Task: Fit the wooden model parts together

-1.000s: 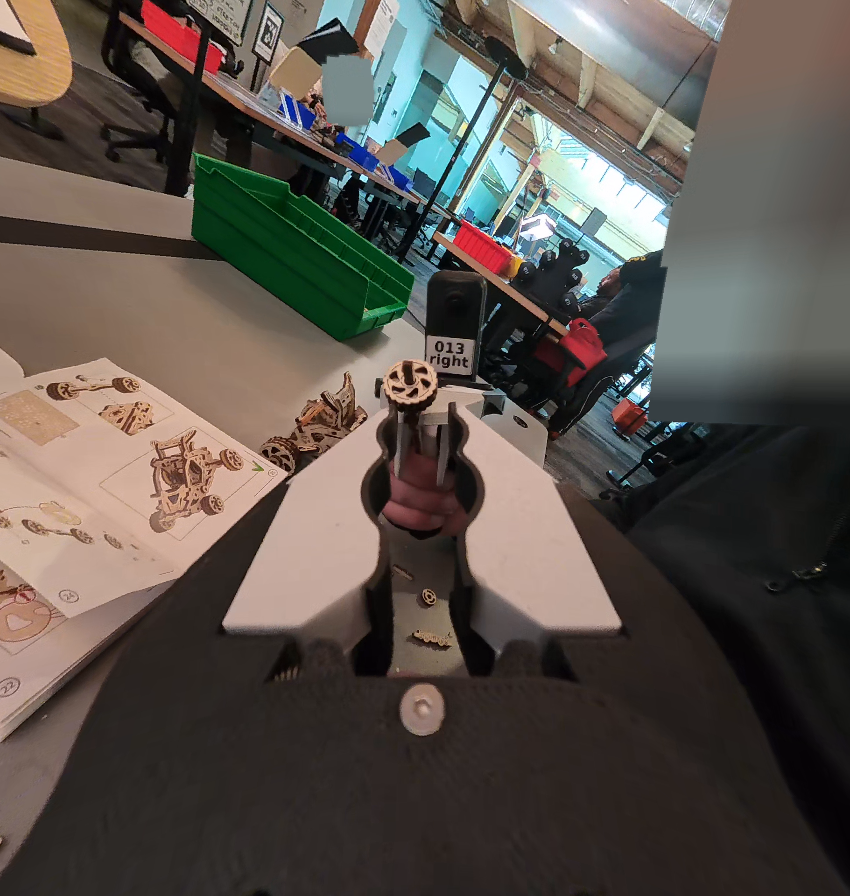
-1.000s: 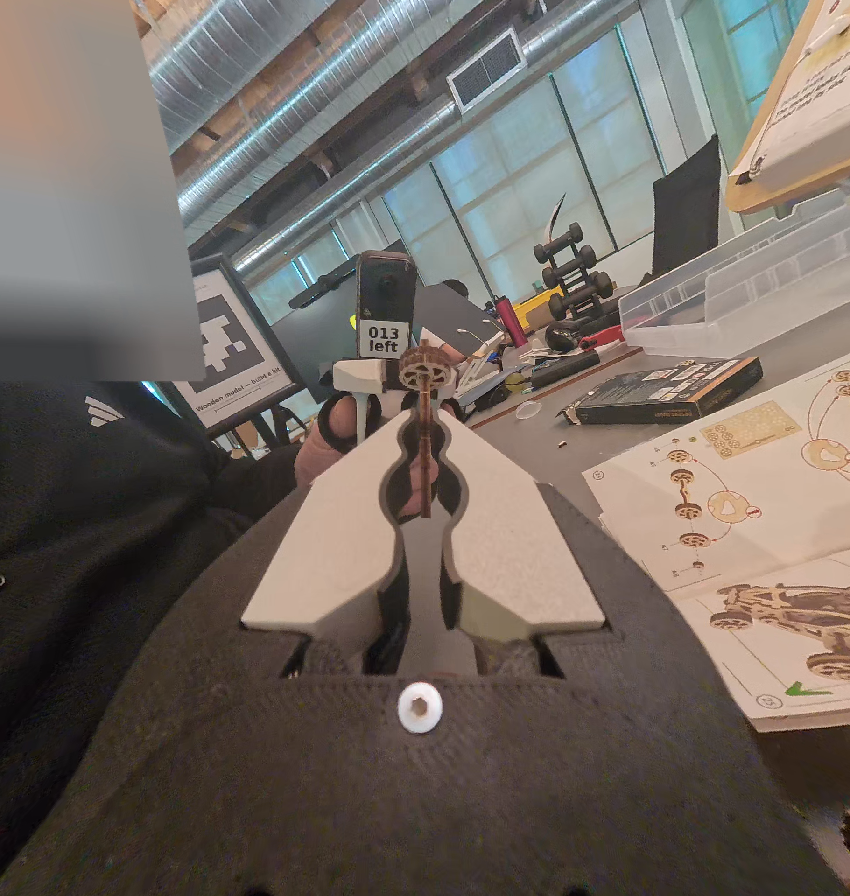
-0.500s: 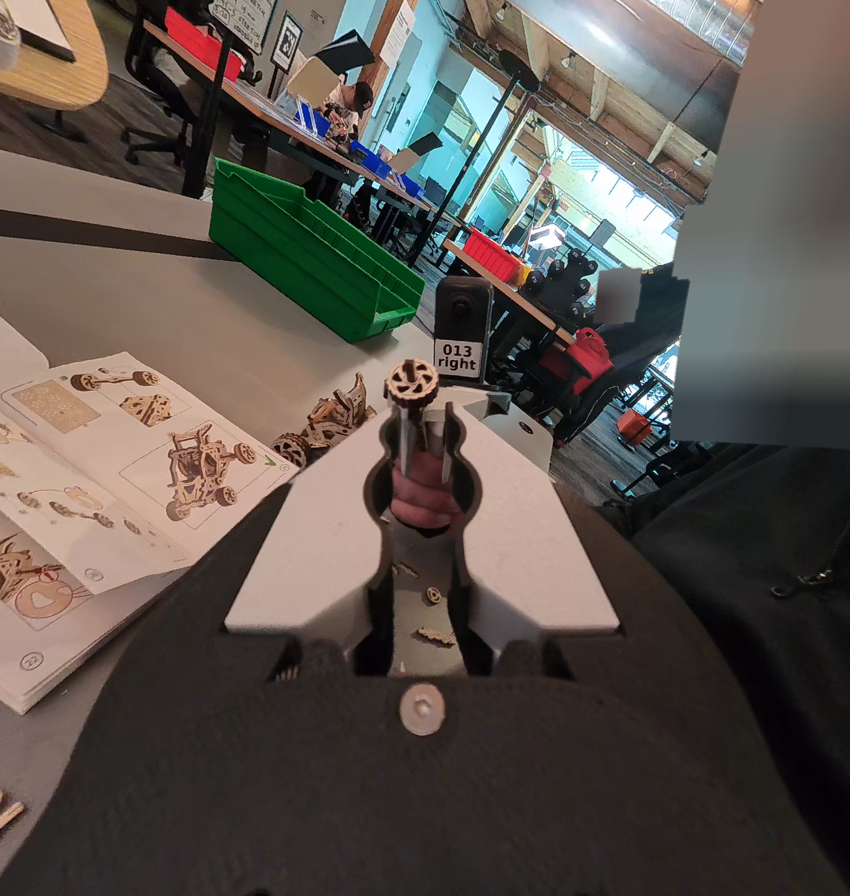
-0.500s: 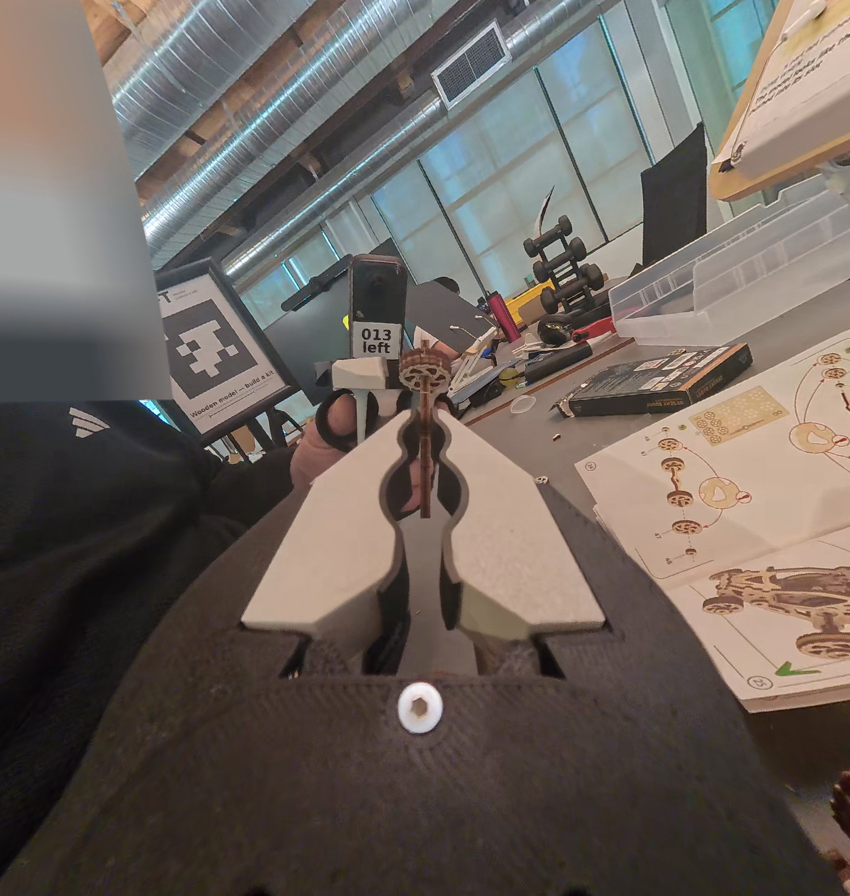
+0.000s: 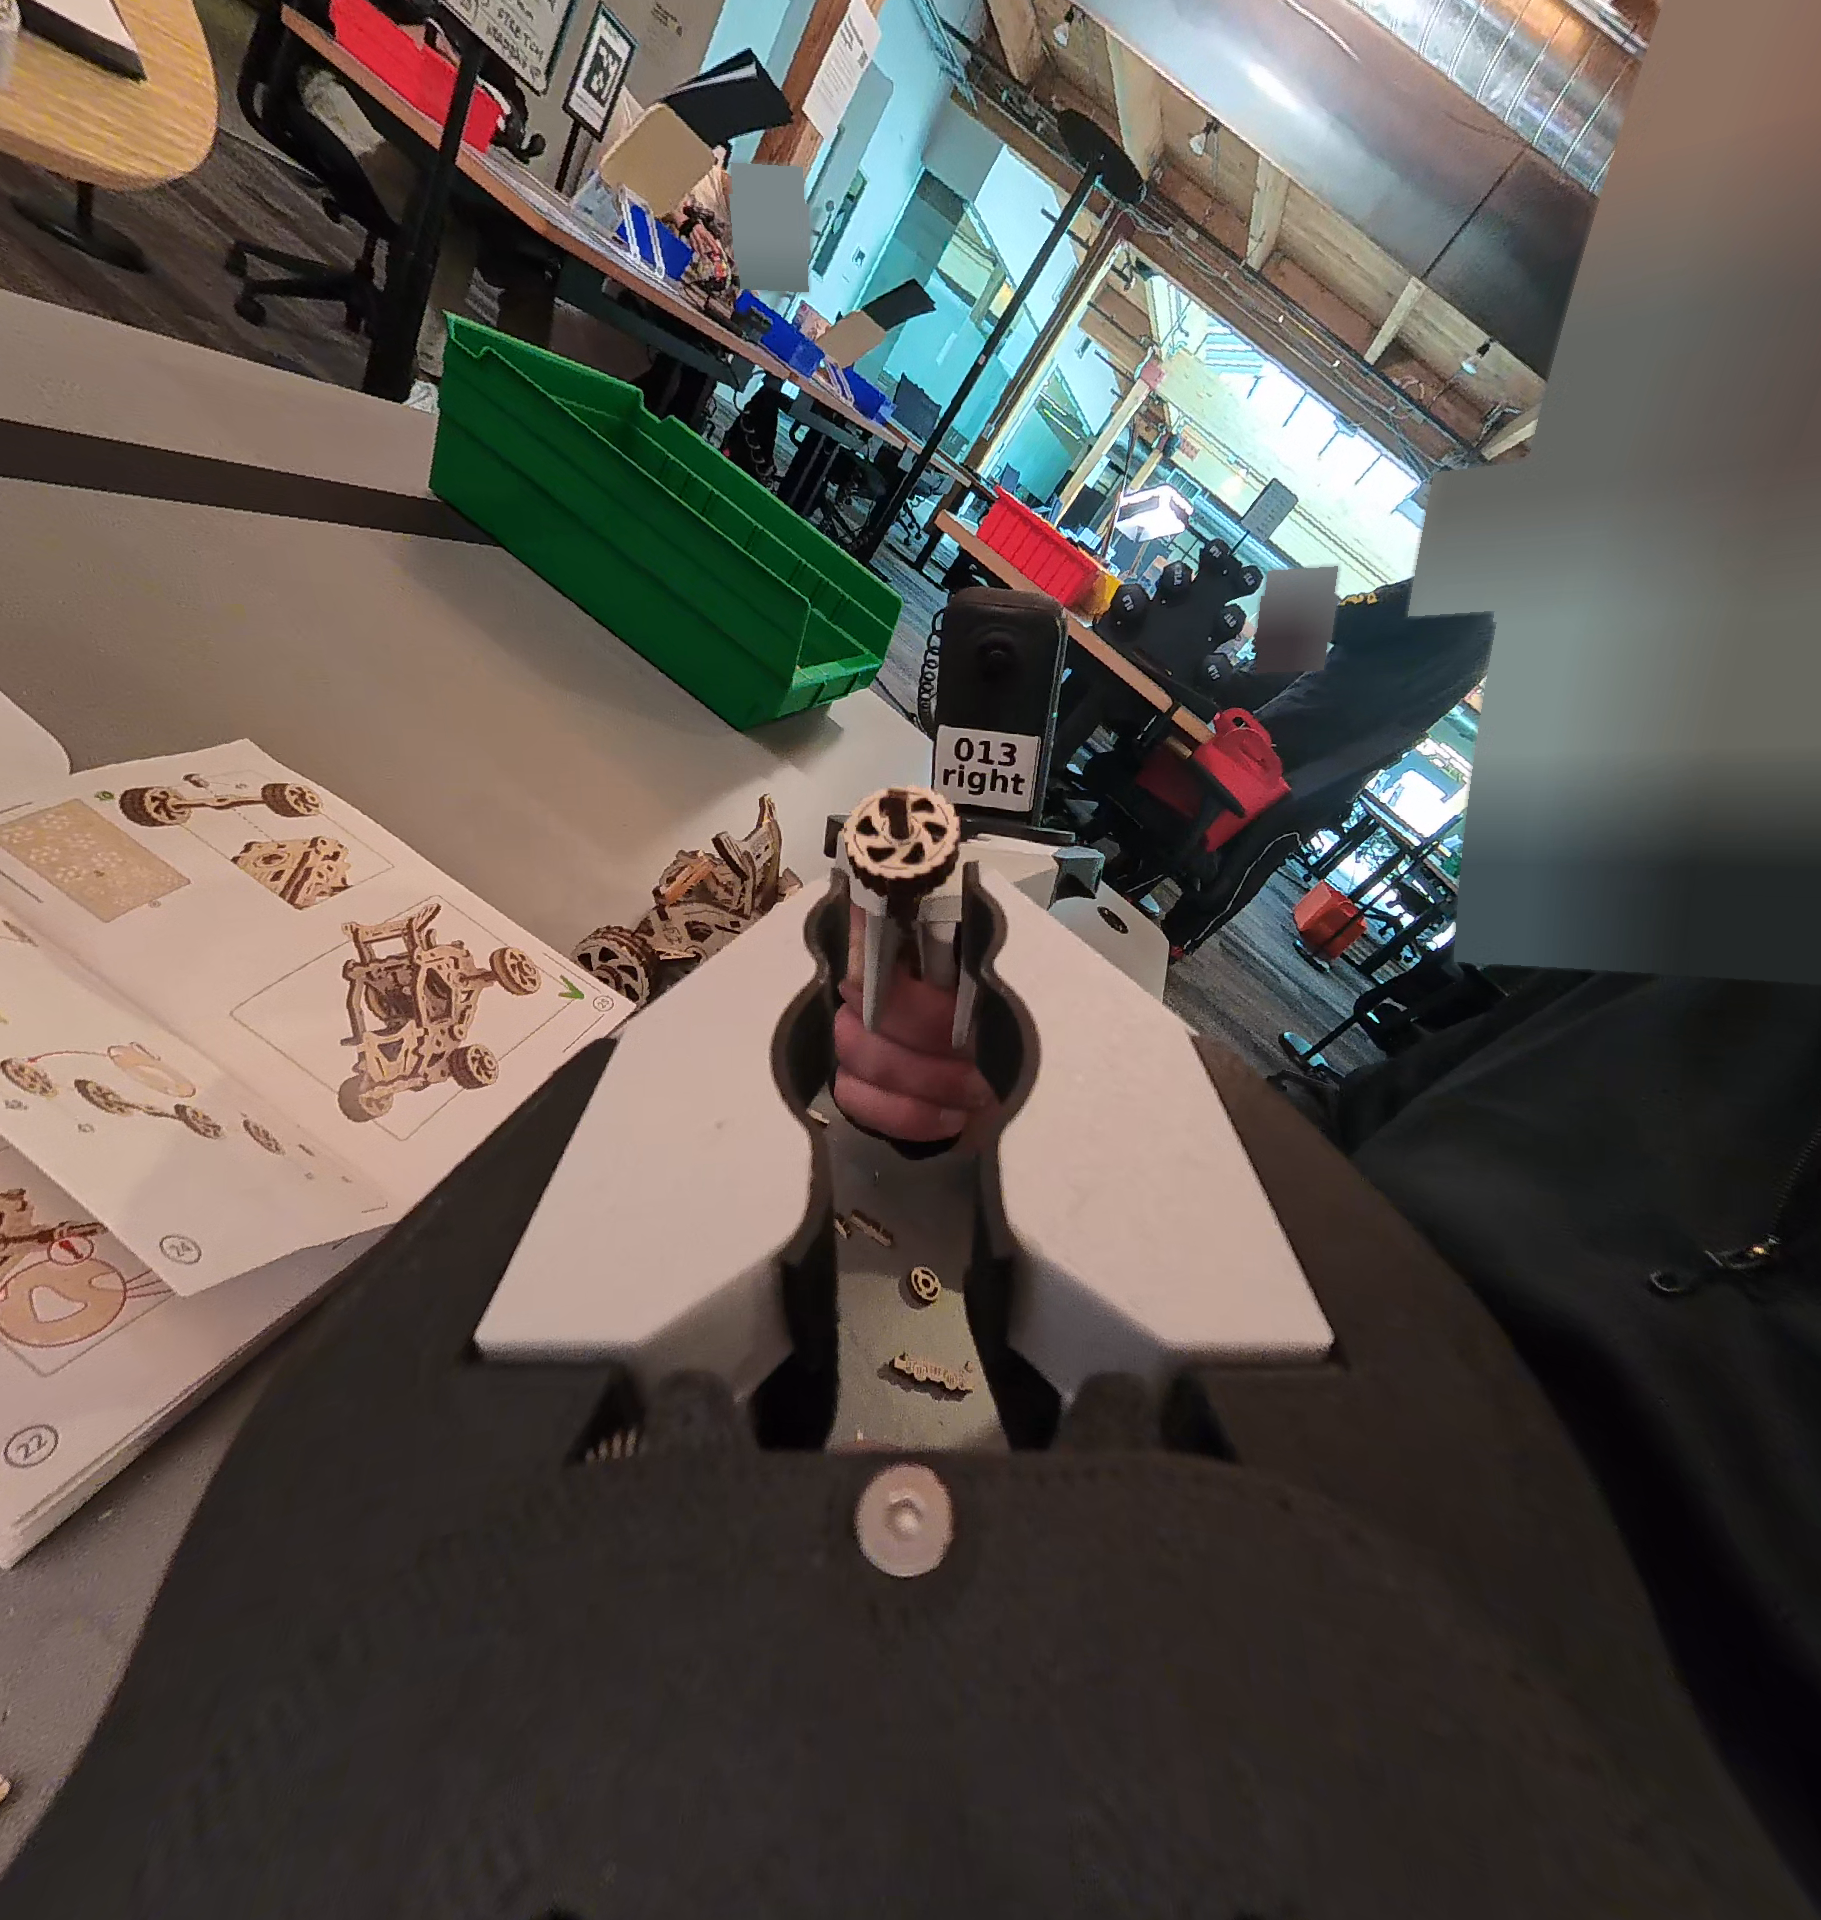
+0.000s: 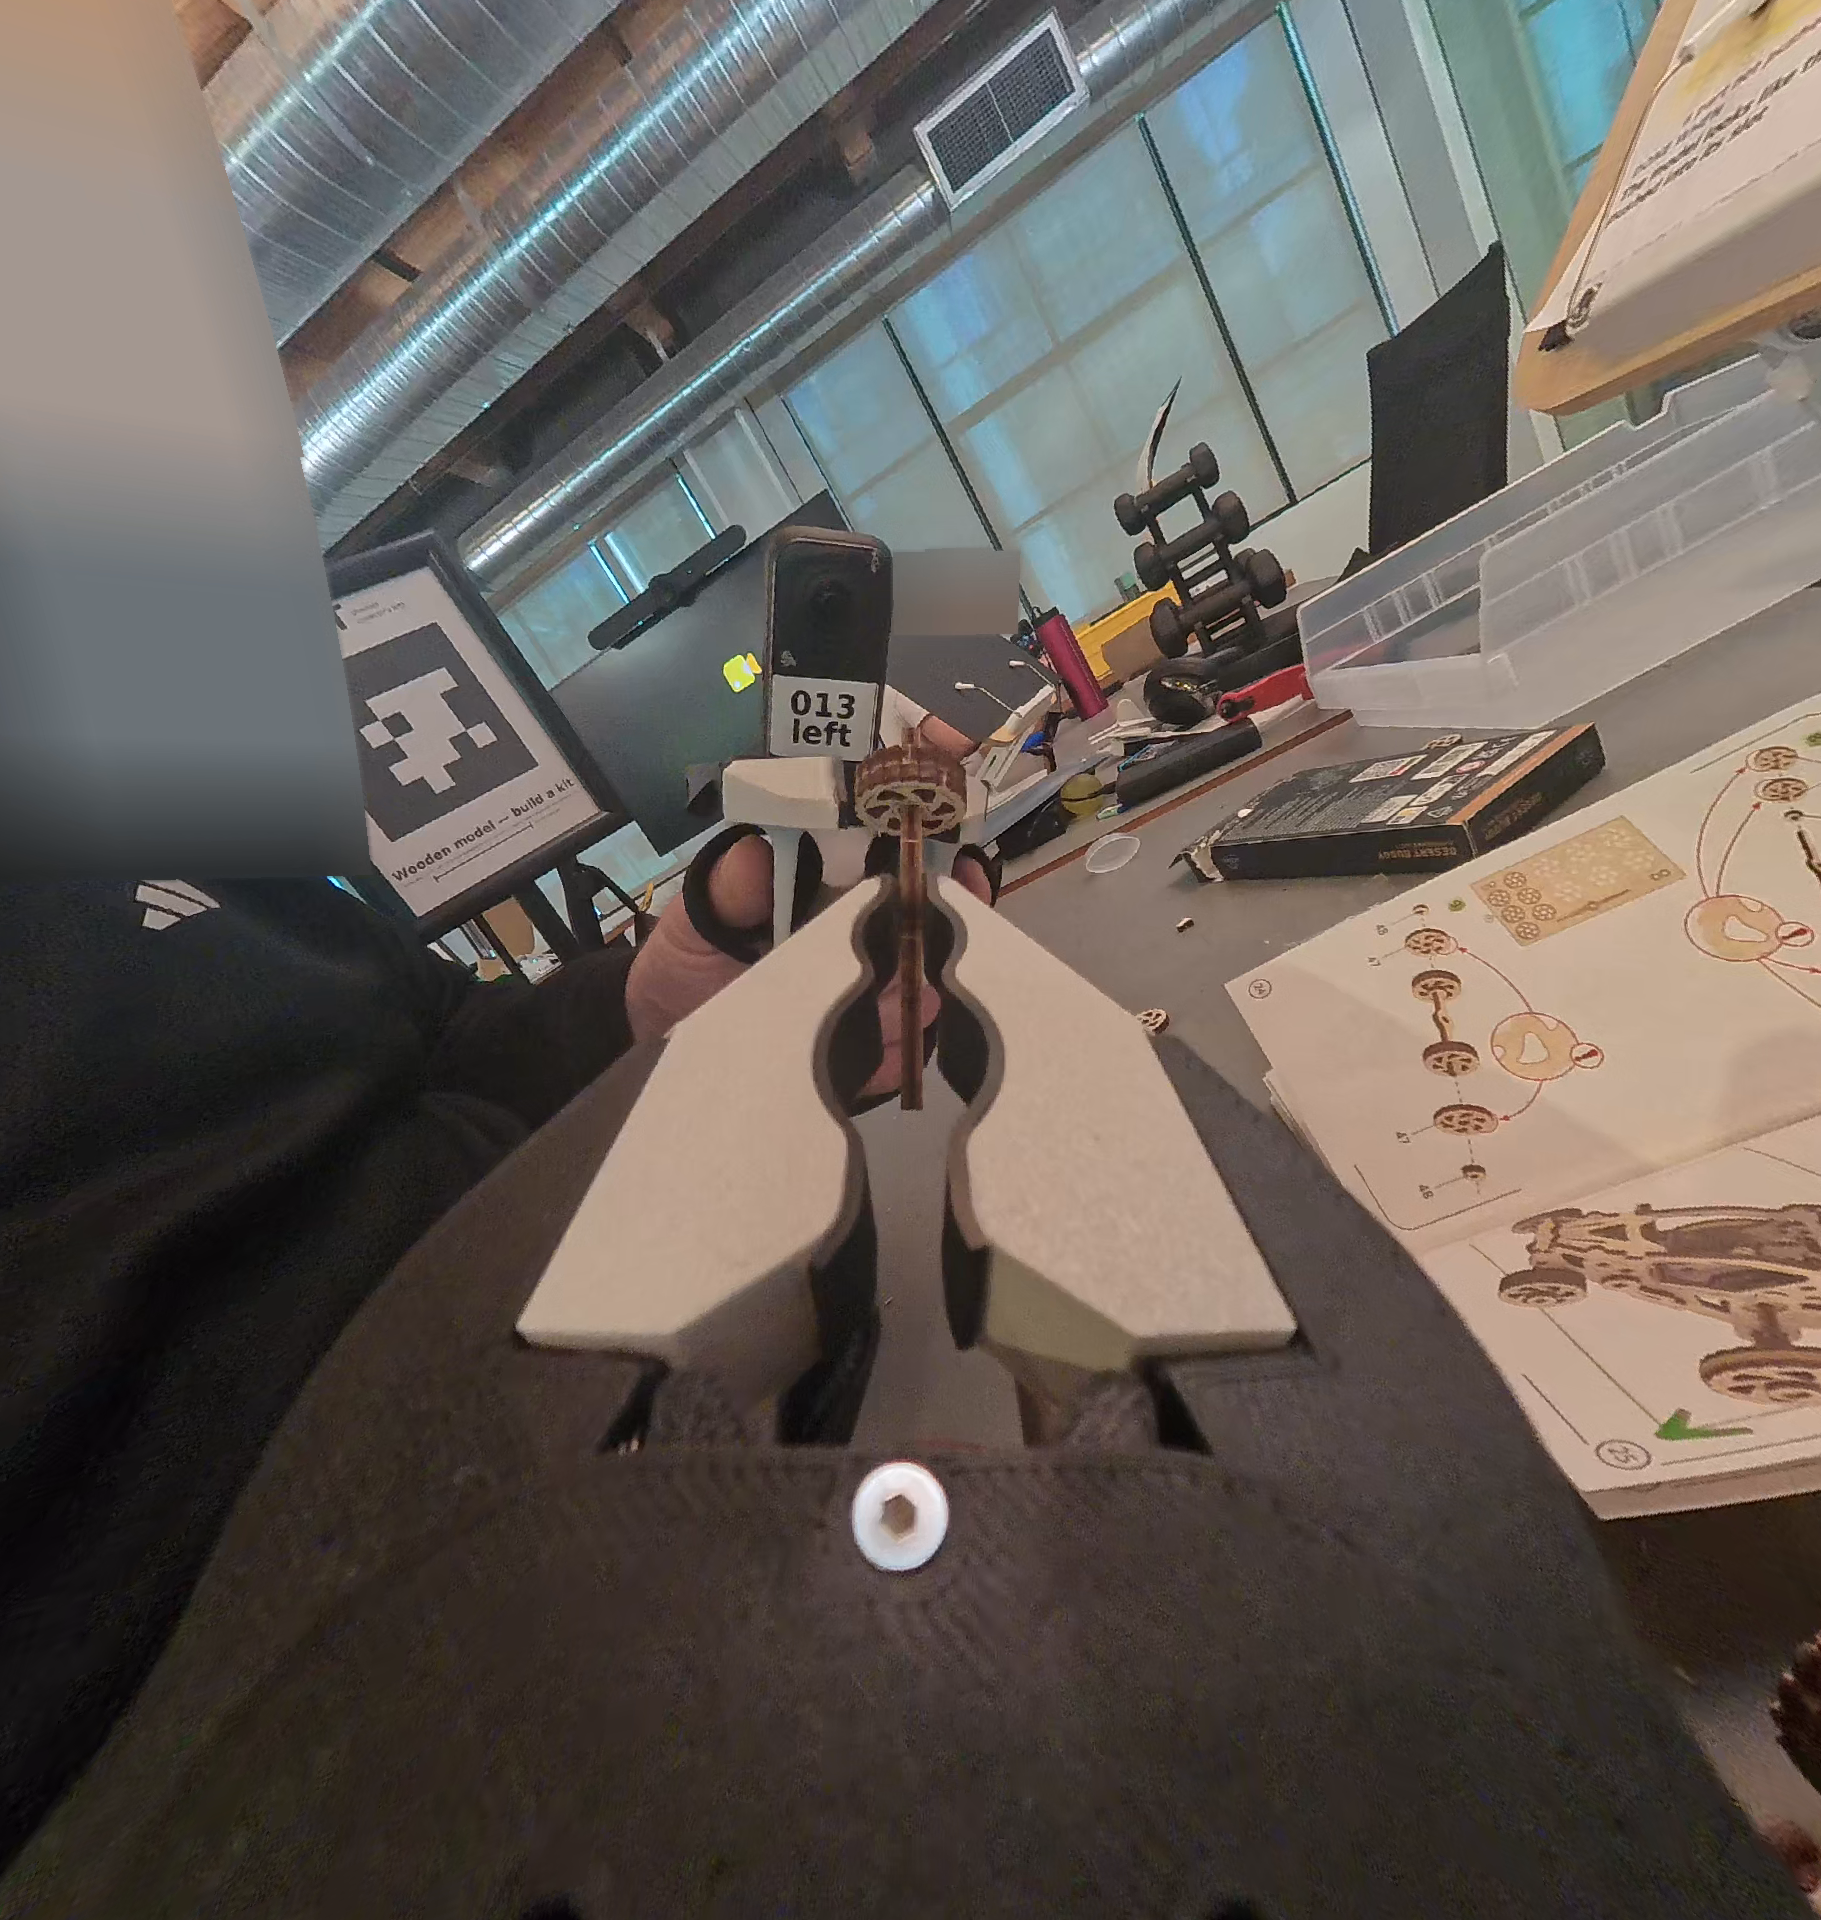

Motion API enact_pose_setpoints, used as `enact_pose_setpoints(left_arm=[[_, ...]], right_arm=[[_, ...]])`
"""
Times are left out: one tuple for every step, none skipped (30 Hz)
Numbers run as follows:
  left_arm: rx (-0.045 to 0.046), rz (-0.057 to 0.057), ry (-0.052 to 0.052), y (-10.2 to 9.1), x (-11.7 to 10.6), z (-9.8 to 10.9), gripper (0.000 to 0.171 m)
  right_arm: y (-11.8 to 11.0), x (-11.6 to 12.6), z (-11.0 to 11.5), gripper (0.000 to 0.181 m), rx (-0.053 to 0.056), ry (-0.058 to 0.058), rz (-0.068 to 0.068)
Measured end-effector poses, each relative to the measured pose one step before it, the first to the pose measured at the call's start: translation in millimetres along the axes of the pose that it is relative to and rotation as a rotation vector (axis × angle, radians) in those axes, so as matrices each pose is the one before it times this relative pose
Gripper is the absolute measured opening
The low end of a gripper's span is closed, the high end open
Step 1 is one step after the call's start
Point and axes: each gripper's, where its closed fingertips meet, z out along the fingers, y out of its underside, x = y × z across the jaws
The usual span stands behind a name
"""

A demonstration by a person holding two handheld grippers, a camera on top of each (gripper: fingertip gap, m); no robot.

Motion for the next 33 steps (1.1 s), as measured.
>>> enact_pose_setpoints(left_arm=[[-0.00080, 0.0011, 0.0007, 0.08, 0.16, 0.44, 0.018], [-0.00072, 0.0014, 0.0011, 0.21, 0.42, 0.56, 0.018], [-0.00143, 0.0006, 0.0013, 0.29, 0.29, 0.58, 0.017], [-0.00066, -0.0010, 0.0013, 0.32, 0.26, 0.55, 0.017], [0.00182, -0.0009, -0.0002, -0.17, -0.01, 0.13, 0.017], [0.00100, -0.0008, -0.0005, -0.13, -0.18, 0.02, 0.016], [0.00103, -0.0003, -0.0003, -0.27, -0.04, -0.11, 0.016], [0.00060, 0.0000, -0.0010, -0.10, -0.18, -0.05, 0.016], [0.00024, 0.0000, -0.0021, -0.10, -0.23, -0.21, 0.016], [-0.00021, 0.0001, -0.0020, 0.02, -0.12, 0.04, 0.015], [0.00036, 0.0001, -0.0009, -0.06, 0.04, 0.08, 0.015], [0.00036, -0.0010, -0.0003, -0.02, -0.10, 0.07, 0.015], [0.00053, -0.0013, -0.0005, -0.06, -0.15, -0.01, 0.015], [0.00077, -0.0005, 0.0002, 0.05, 0.12, 0.11, 0.015], [-0.00015, -0.0002, -0.0001, 0.14, 0.01, 0.18, 0.015], [0.00021, 0.0001, 0.0001, -0.03, 0.00, 0.01, 0.015], [-0.00003, 0.0009, 0.0003, -0.01, 0.15, 0.05, 0.015], [0.00027, 0.0009, 0.0001, -0.01, -0.01, -0.11, 0.015], [0.00086, -0.0005, 0.0010, -0.04, 0.29, -0.11, 0.015], [-0.00002, -0.0007, 0.0033, 0.14, 0.71, -0.21, 0.016], [-0.00105, 0.0008, 0.0032, 0.36, 0.87, -0.94, 0.017], [-0.00176, 0.0023, -0.0022, 0.29, 0.45, -2.18, 0.019], [-0.00462, 0.0050, -0.0109, 0.05, -0.72, -4.08, 0.020], [-0.00992, 0.0104, -0.0225, -0.18, -2.53, -6.88, 0.022], [-0.01743, 0.0198, -0.0430, 0.36, -5.73, -10.07, 0.025], [-0.02381, 0.0346, -0.0639, 1.05, -9.07, -13.26, 0.026], [-0.03543, 0.0463, -0.0793, 3.49, -12.11, -15.32, 0.026], [-0.04952, 0.0432, -0.0836, 6.96, -14.00, -15.43, 0.026], [-0.05594, 0.0329, -0.0742, 9.93, -13.43, -13.95, 0.027], [-0.06062, 0.0290, -0.0601, 12.65, -11.35, -10.71, 0.027], [-0.07418, 0.0321, -0.0510, 16.29, -9.41, -6.55, 0.027], [-0.08559, 0.0354, -0.0547, 18.85, -9.59, -3.02, 0.028], [-0.06907, 0.0335, -0.0478, 16.87, -7.80, -0.07, 0.030]], right_arm=[[-0.02, -0.21, 0.05, 0.001, 0.0003, -0.0001, -0.0005], [0.03, -0.05, 0.09, 0.001, -0.0009, 0.0004, -0.0009], [0.13, 0.12, -0.02, 0.001, -0.0007, 0.0016, -0.0017], [0.02, -0.09, -0.01, 0.001, -0.0002, -0.0008, -0.0002], [-0.25, -0.05, -0.12, 0.001, 0.0011, -0.0004, 0.0008], [-0.12, 0.05, -0.05, 0.001, 0.0007, 0.0005, 0.0000], [-0.04, 0.11, -0.09, 0.001, 0.0001, 0.0004, -0.0008], [0.06, -0.26, 0.10, 0.001, -0.0007, -0.0003, -0.0006], [0.04, 0.06, 0.10, 0.001, -0.0004, 0.0007, -0.0011], [0.12, 0.01, 0.07, 0.001, -0.0004, 0.0004, -0.0002], [-0.01, 0.09, 0.00, 0.000, 0.0003, -0.0002, 0.0002], [-0.01, -0.06, 0.02, 0.001, -0.0002, 0.0003, -0.0004], [0.05, 0.09, -0.01, 0.001, -0.0006, 0.0011, -0.0010], [-0.03, -0.05, 0.02, 0.001, 0.0002, -0.0003, 0.0002], [0.03, 0.02, -0.04, 0.001, 0.0002, -0.0010, 0.0017], [-0.06, -0.10, -0.08, 0.001, 0.0003, -0.0004, 0.0004], [0.02, -0.06, 0.00, 0.001, -0.0003, 0.0000, -0.0011], [0.06, -0.11, 0.09, 0.001, -0.0005, -0.0002, -0.0006], [-0.05, -0.01, -0.06, 0.001, 0.0008, -0.0003, 0.0002], [-0.22, -0.16, -0.12, 0.001, 0.0015, -0.0014, 0.0011], [-0.68, -0.36, -0.34, 0.000, 0.0038, -0.0029, 0.0013], [-1.12, -0.53, -0.53, 0.000, 0.0067, -0.0033, 0.0007], [-0.98, -0.17, -0.62, 0.000, 0.0045, -0.0006, -0.0004], [-0.51, 0.23, -0.63, 0.001, 0.0012, 0.0021, -0.0022], [-0.63, 0.15, -0.79, 0.001, 0.0009, 0.0027, -0.0030], [-1.10, 0.07, -0.80, 0.001, 0.0035, 0.0019, -0.0025], [-0.88, -0.05, -0.79, 0.001, 0.0027, 0.0010, -0.0017], [-0.82, 0.17, -0.75, 0.001, 0.0023, 0.0013, -0.0008], [-0.48, 0.14, -0.47, 0.001, 0.0011, 0.0003, -0.0007], [-0.06, 0.11, -0.12, 0.001, -0.0007, 0.0002, -0.0009], [0.50, 0.35, 0.19, 0.001, -0.0032, 0.0021, -0.0020], [1.15, 0.45, 0.46, 0.001, -0.0054, 0.0023, -0.0019], [1.29, 0.35, 0.73, 0.001, -0.0056, 0.0019, -0.0019]])
